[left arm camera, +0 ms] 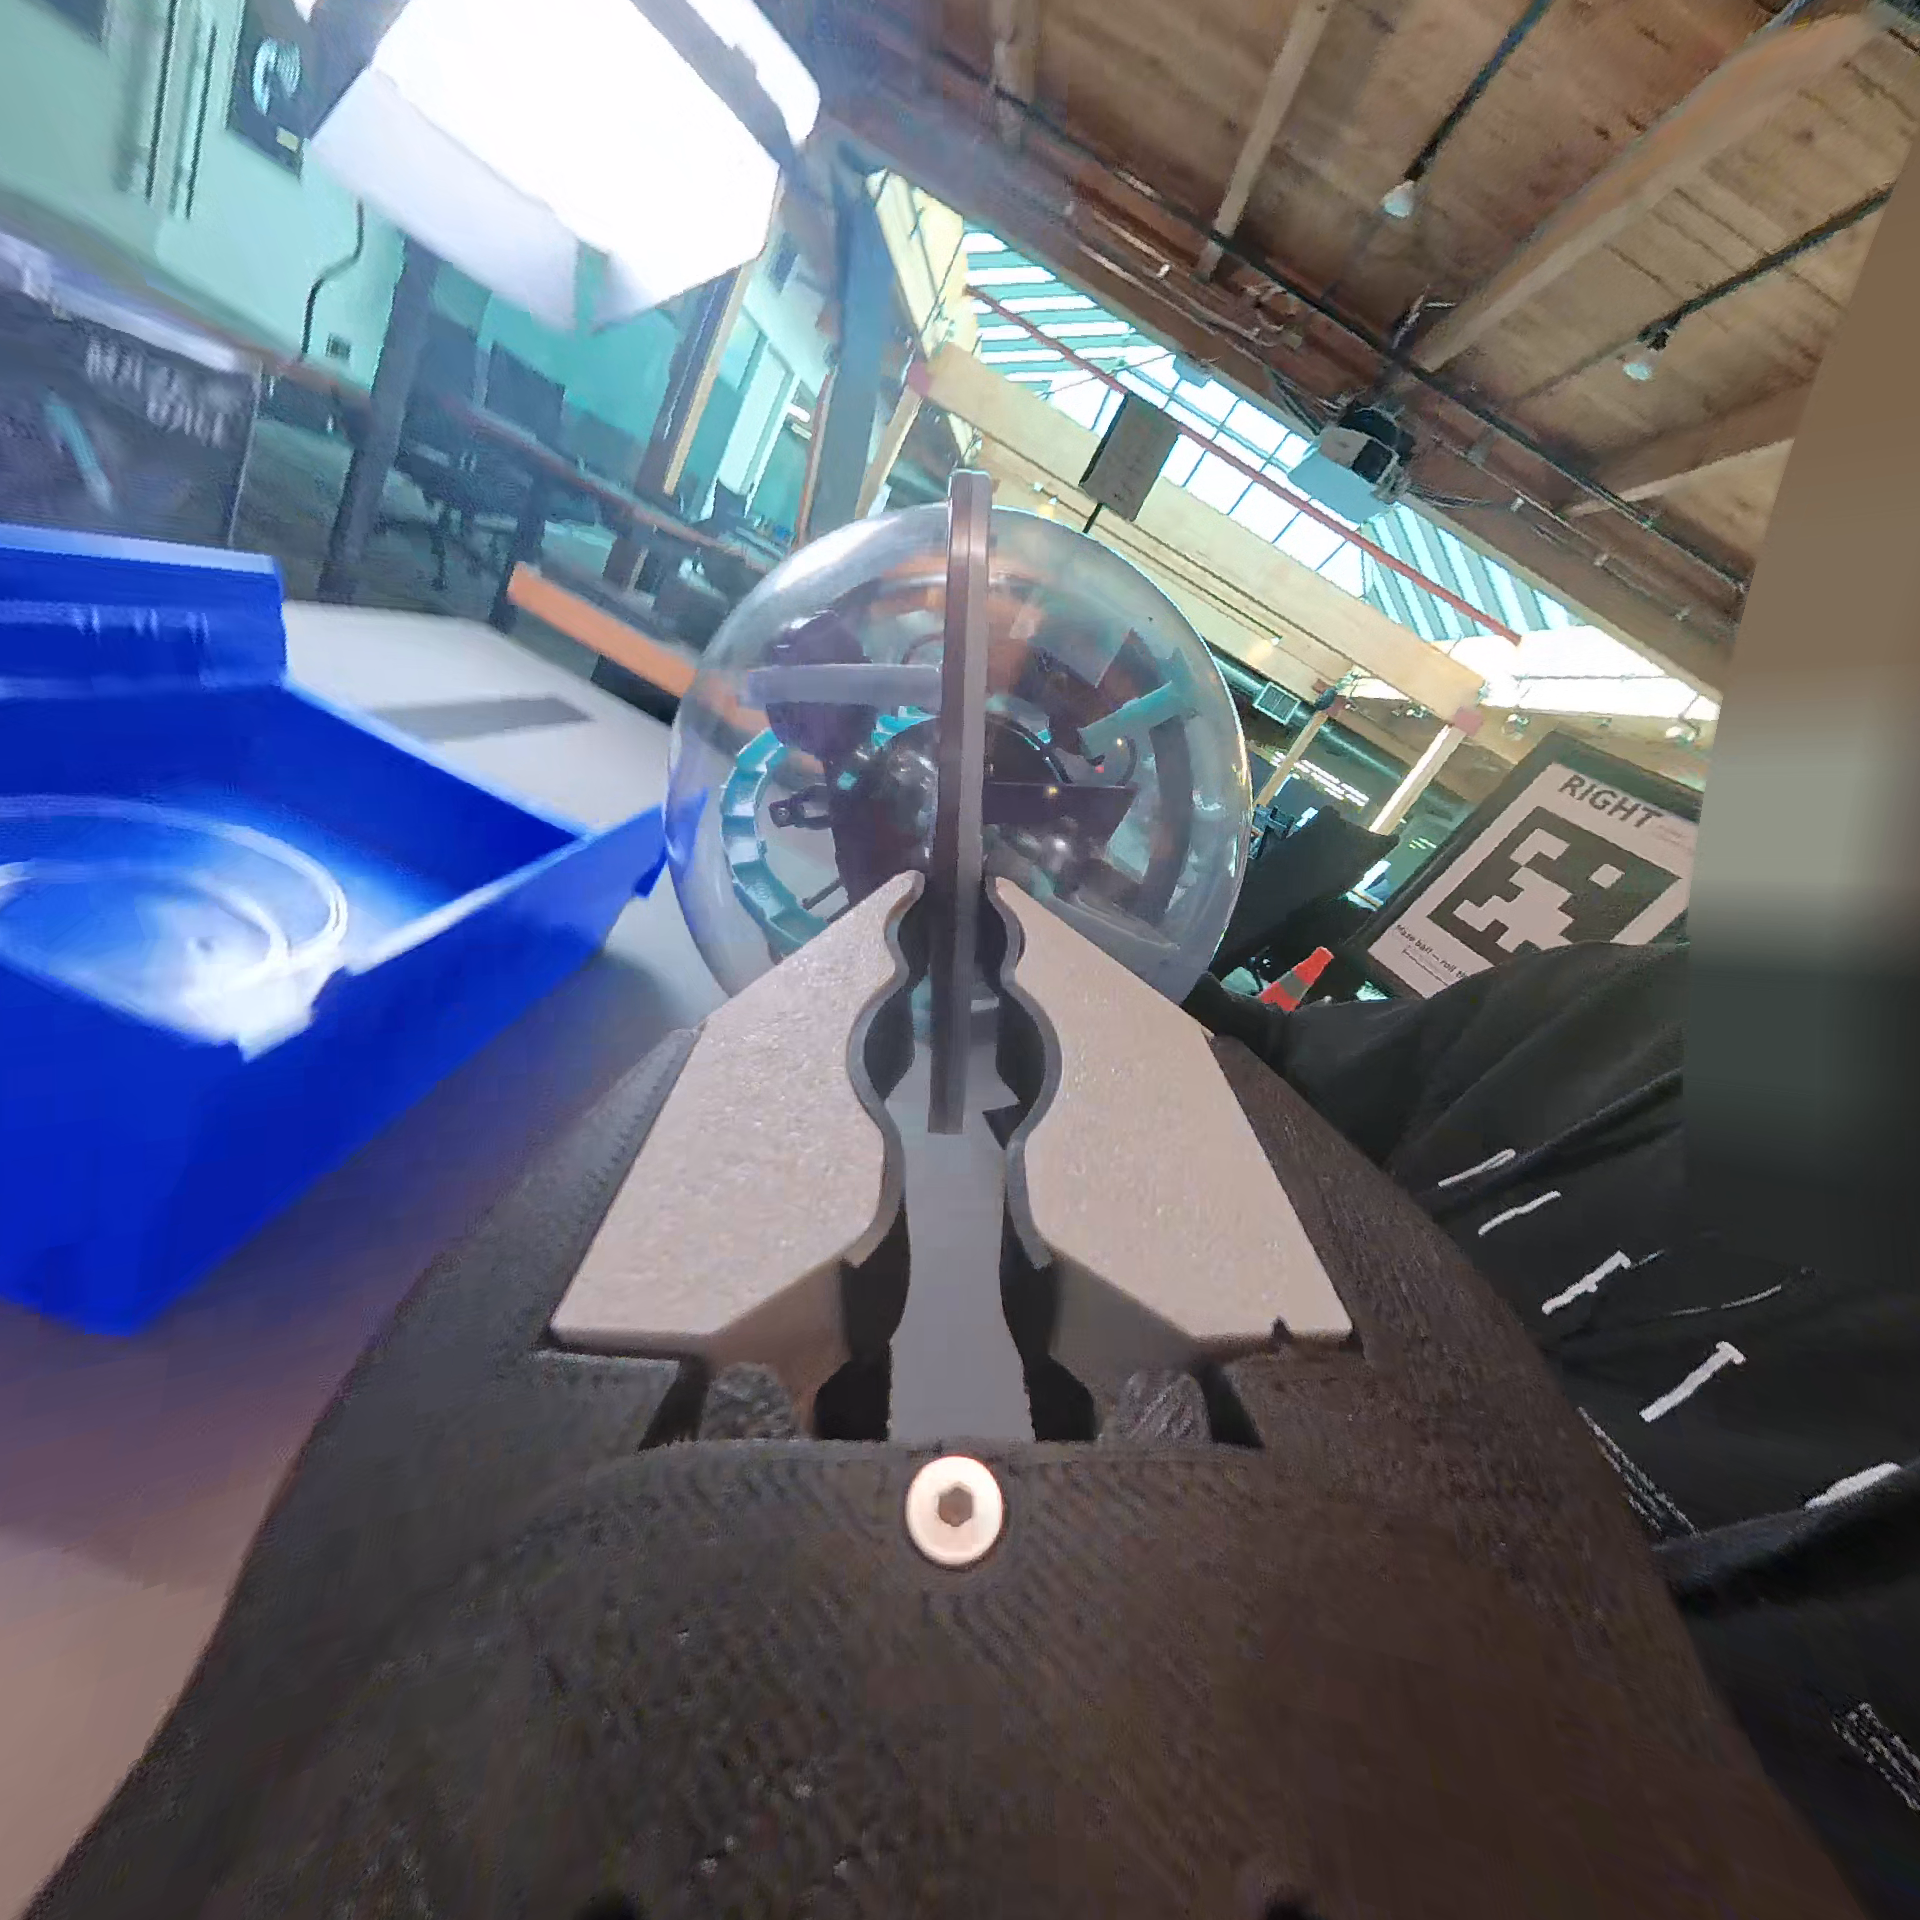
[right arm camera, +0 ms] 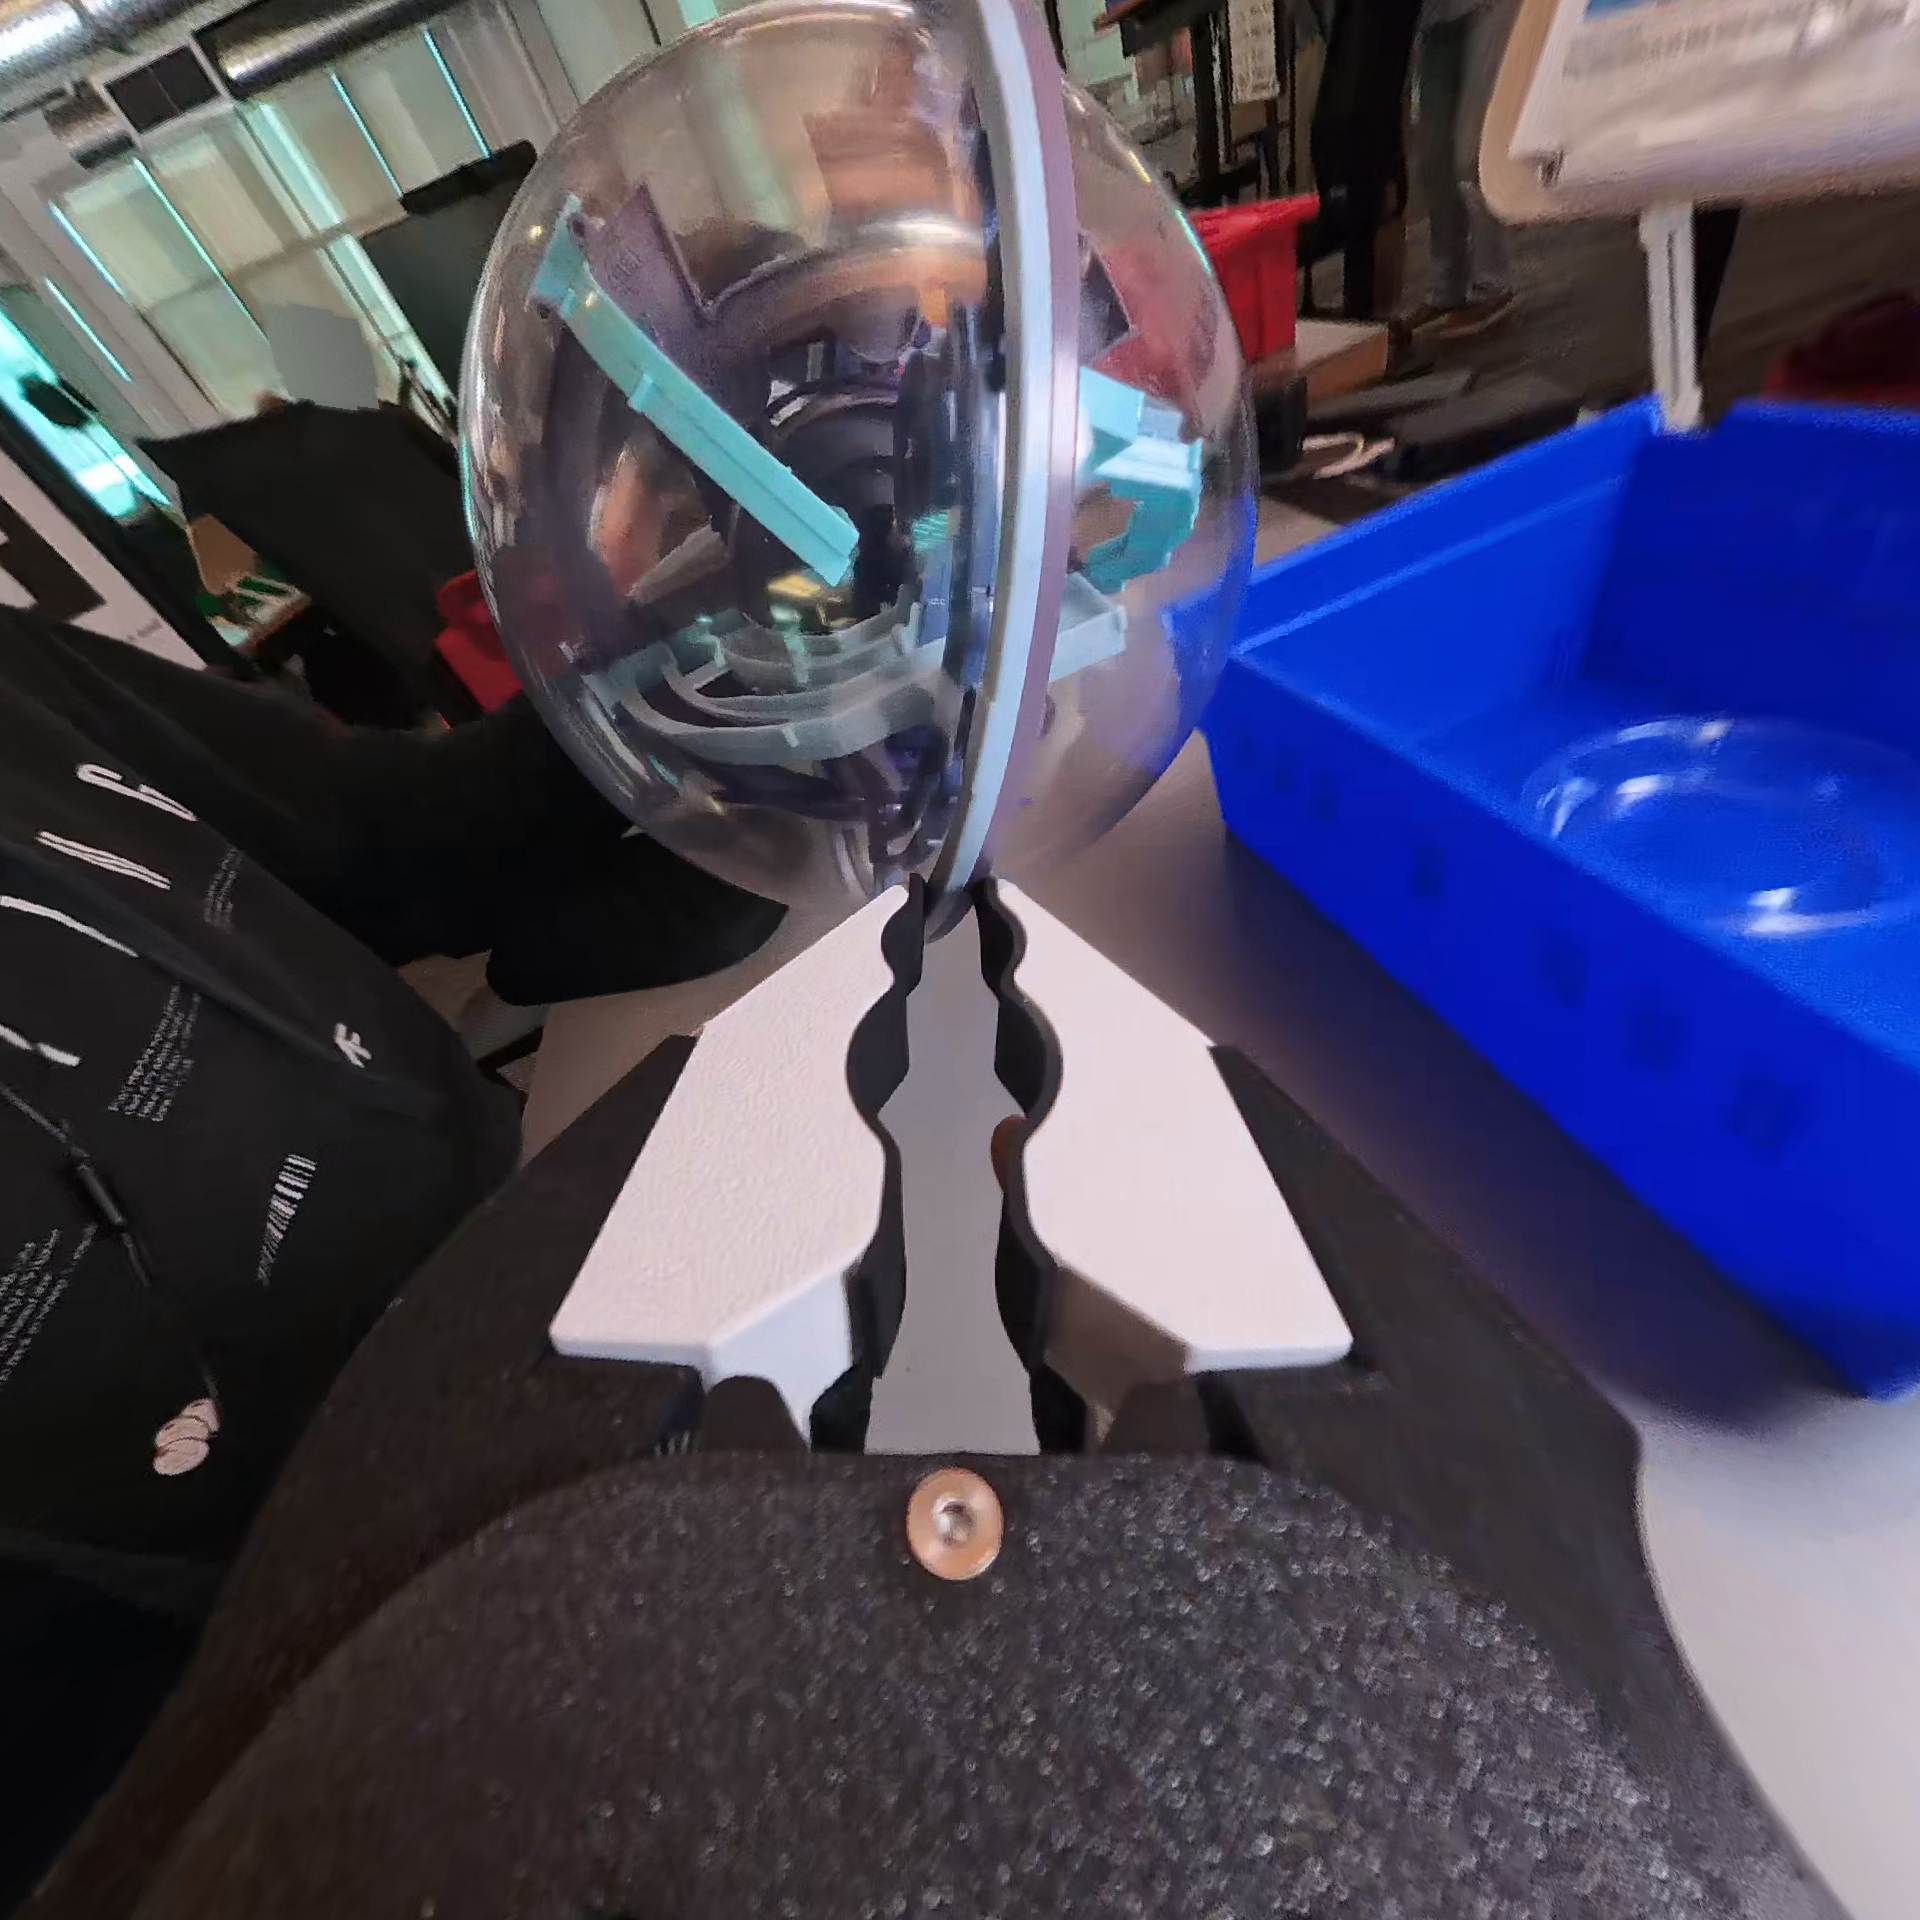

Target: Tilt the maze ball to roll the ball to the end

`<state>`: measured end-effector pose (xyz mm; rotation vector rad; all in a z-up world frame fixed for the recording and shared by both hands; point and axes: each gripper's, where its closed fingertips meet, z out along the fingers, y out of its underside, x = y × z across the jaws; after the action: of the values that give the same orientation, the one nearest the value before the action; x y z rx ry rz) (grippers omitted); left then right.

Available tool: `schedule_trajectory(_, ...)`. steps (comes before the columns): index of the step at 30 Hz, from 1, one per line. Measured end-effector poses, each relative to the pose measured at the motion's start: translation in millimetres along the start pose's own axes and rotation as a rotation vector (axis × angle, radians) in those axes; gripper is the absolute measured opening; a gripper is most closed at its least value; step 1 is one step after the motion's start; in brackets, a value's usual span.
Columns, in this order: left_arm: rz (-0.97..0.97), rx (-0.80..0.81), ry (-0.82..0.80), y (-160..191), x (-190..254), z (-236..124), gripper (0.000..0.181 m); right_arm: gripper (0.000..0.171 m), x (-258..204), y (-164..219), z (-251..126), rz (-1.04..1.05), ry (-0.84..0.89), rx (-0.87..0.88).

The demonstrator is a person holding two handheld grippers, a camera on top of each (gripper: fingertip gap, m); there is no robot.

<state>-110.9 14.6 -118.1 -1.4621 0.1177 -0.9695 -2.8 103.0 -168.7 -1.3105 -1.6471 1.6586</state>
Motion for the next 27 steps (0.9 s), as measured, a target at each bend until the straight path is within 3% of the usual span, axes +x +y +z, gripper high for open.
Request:
schedule_trajectory(14,0.537,0.092,0.090,-128.1,133.5,13.0,0.008,0.007,-78.8,-164.4,-28.3,-0.428,0.013,0.087)
schedule_trajectory(22,0.779,0.160,0.150,-162.6,210.0,9.8,0.008,0.007,-132.7,-219.5,-38.1,-0.619,0.003,0.128)
schedule_trajectory(27,0.783,0.188,0.147,-166.7,228.9,9.4,0.008,0.007,-154.4,-232.3,-46.4,-0.646,0.008,0.135)
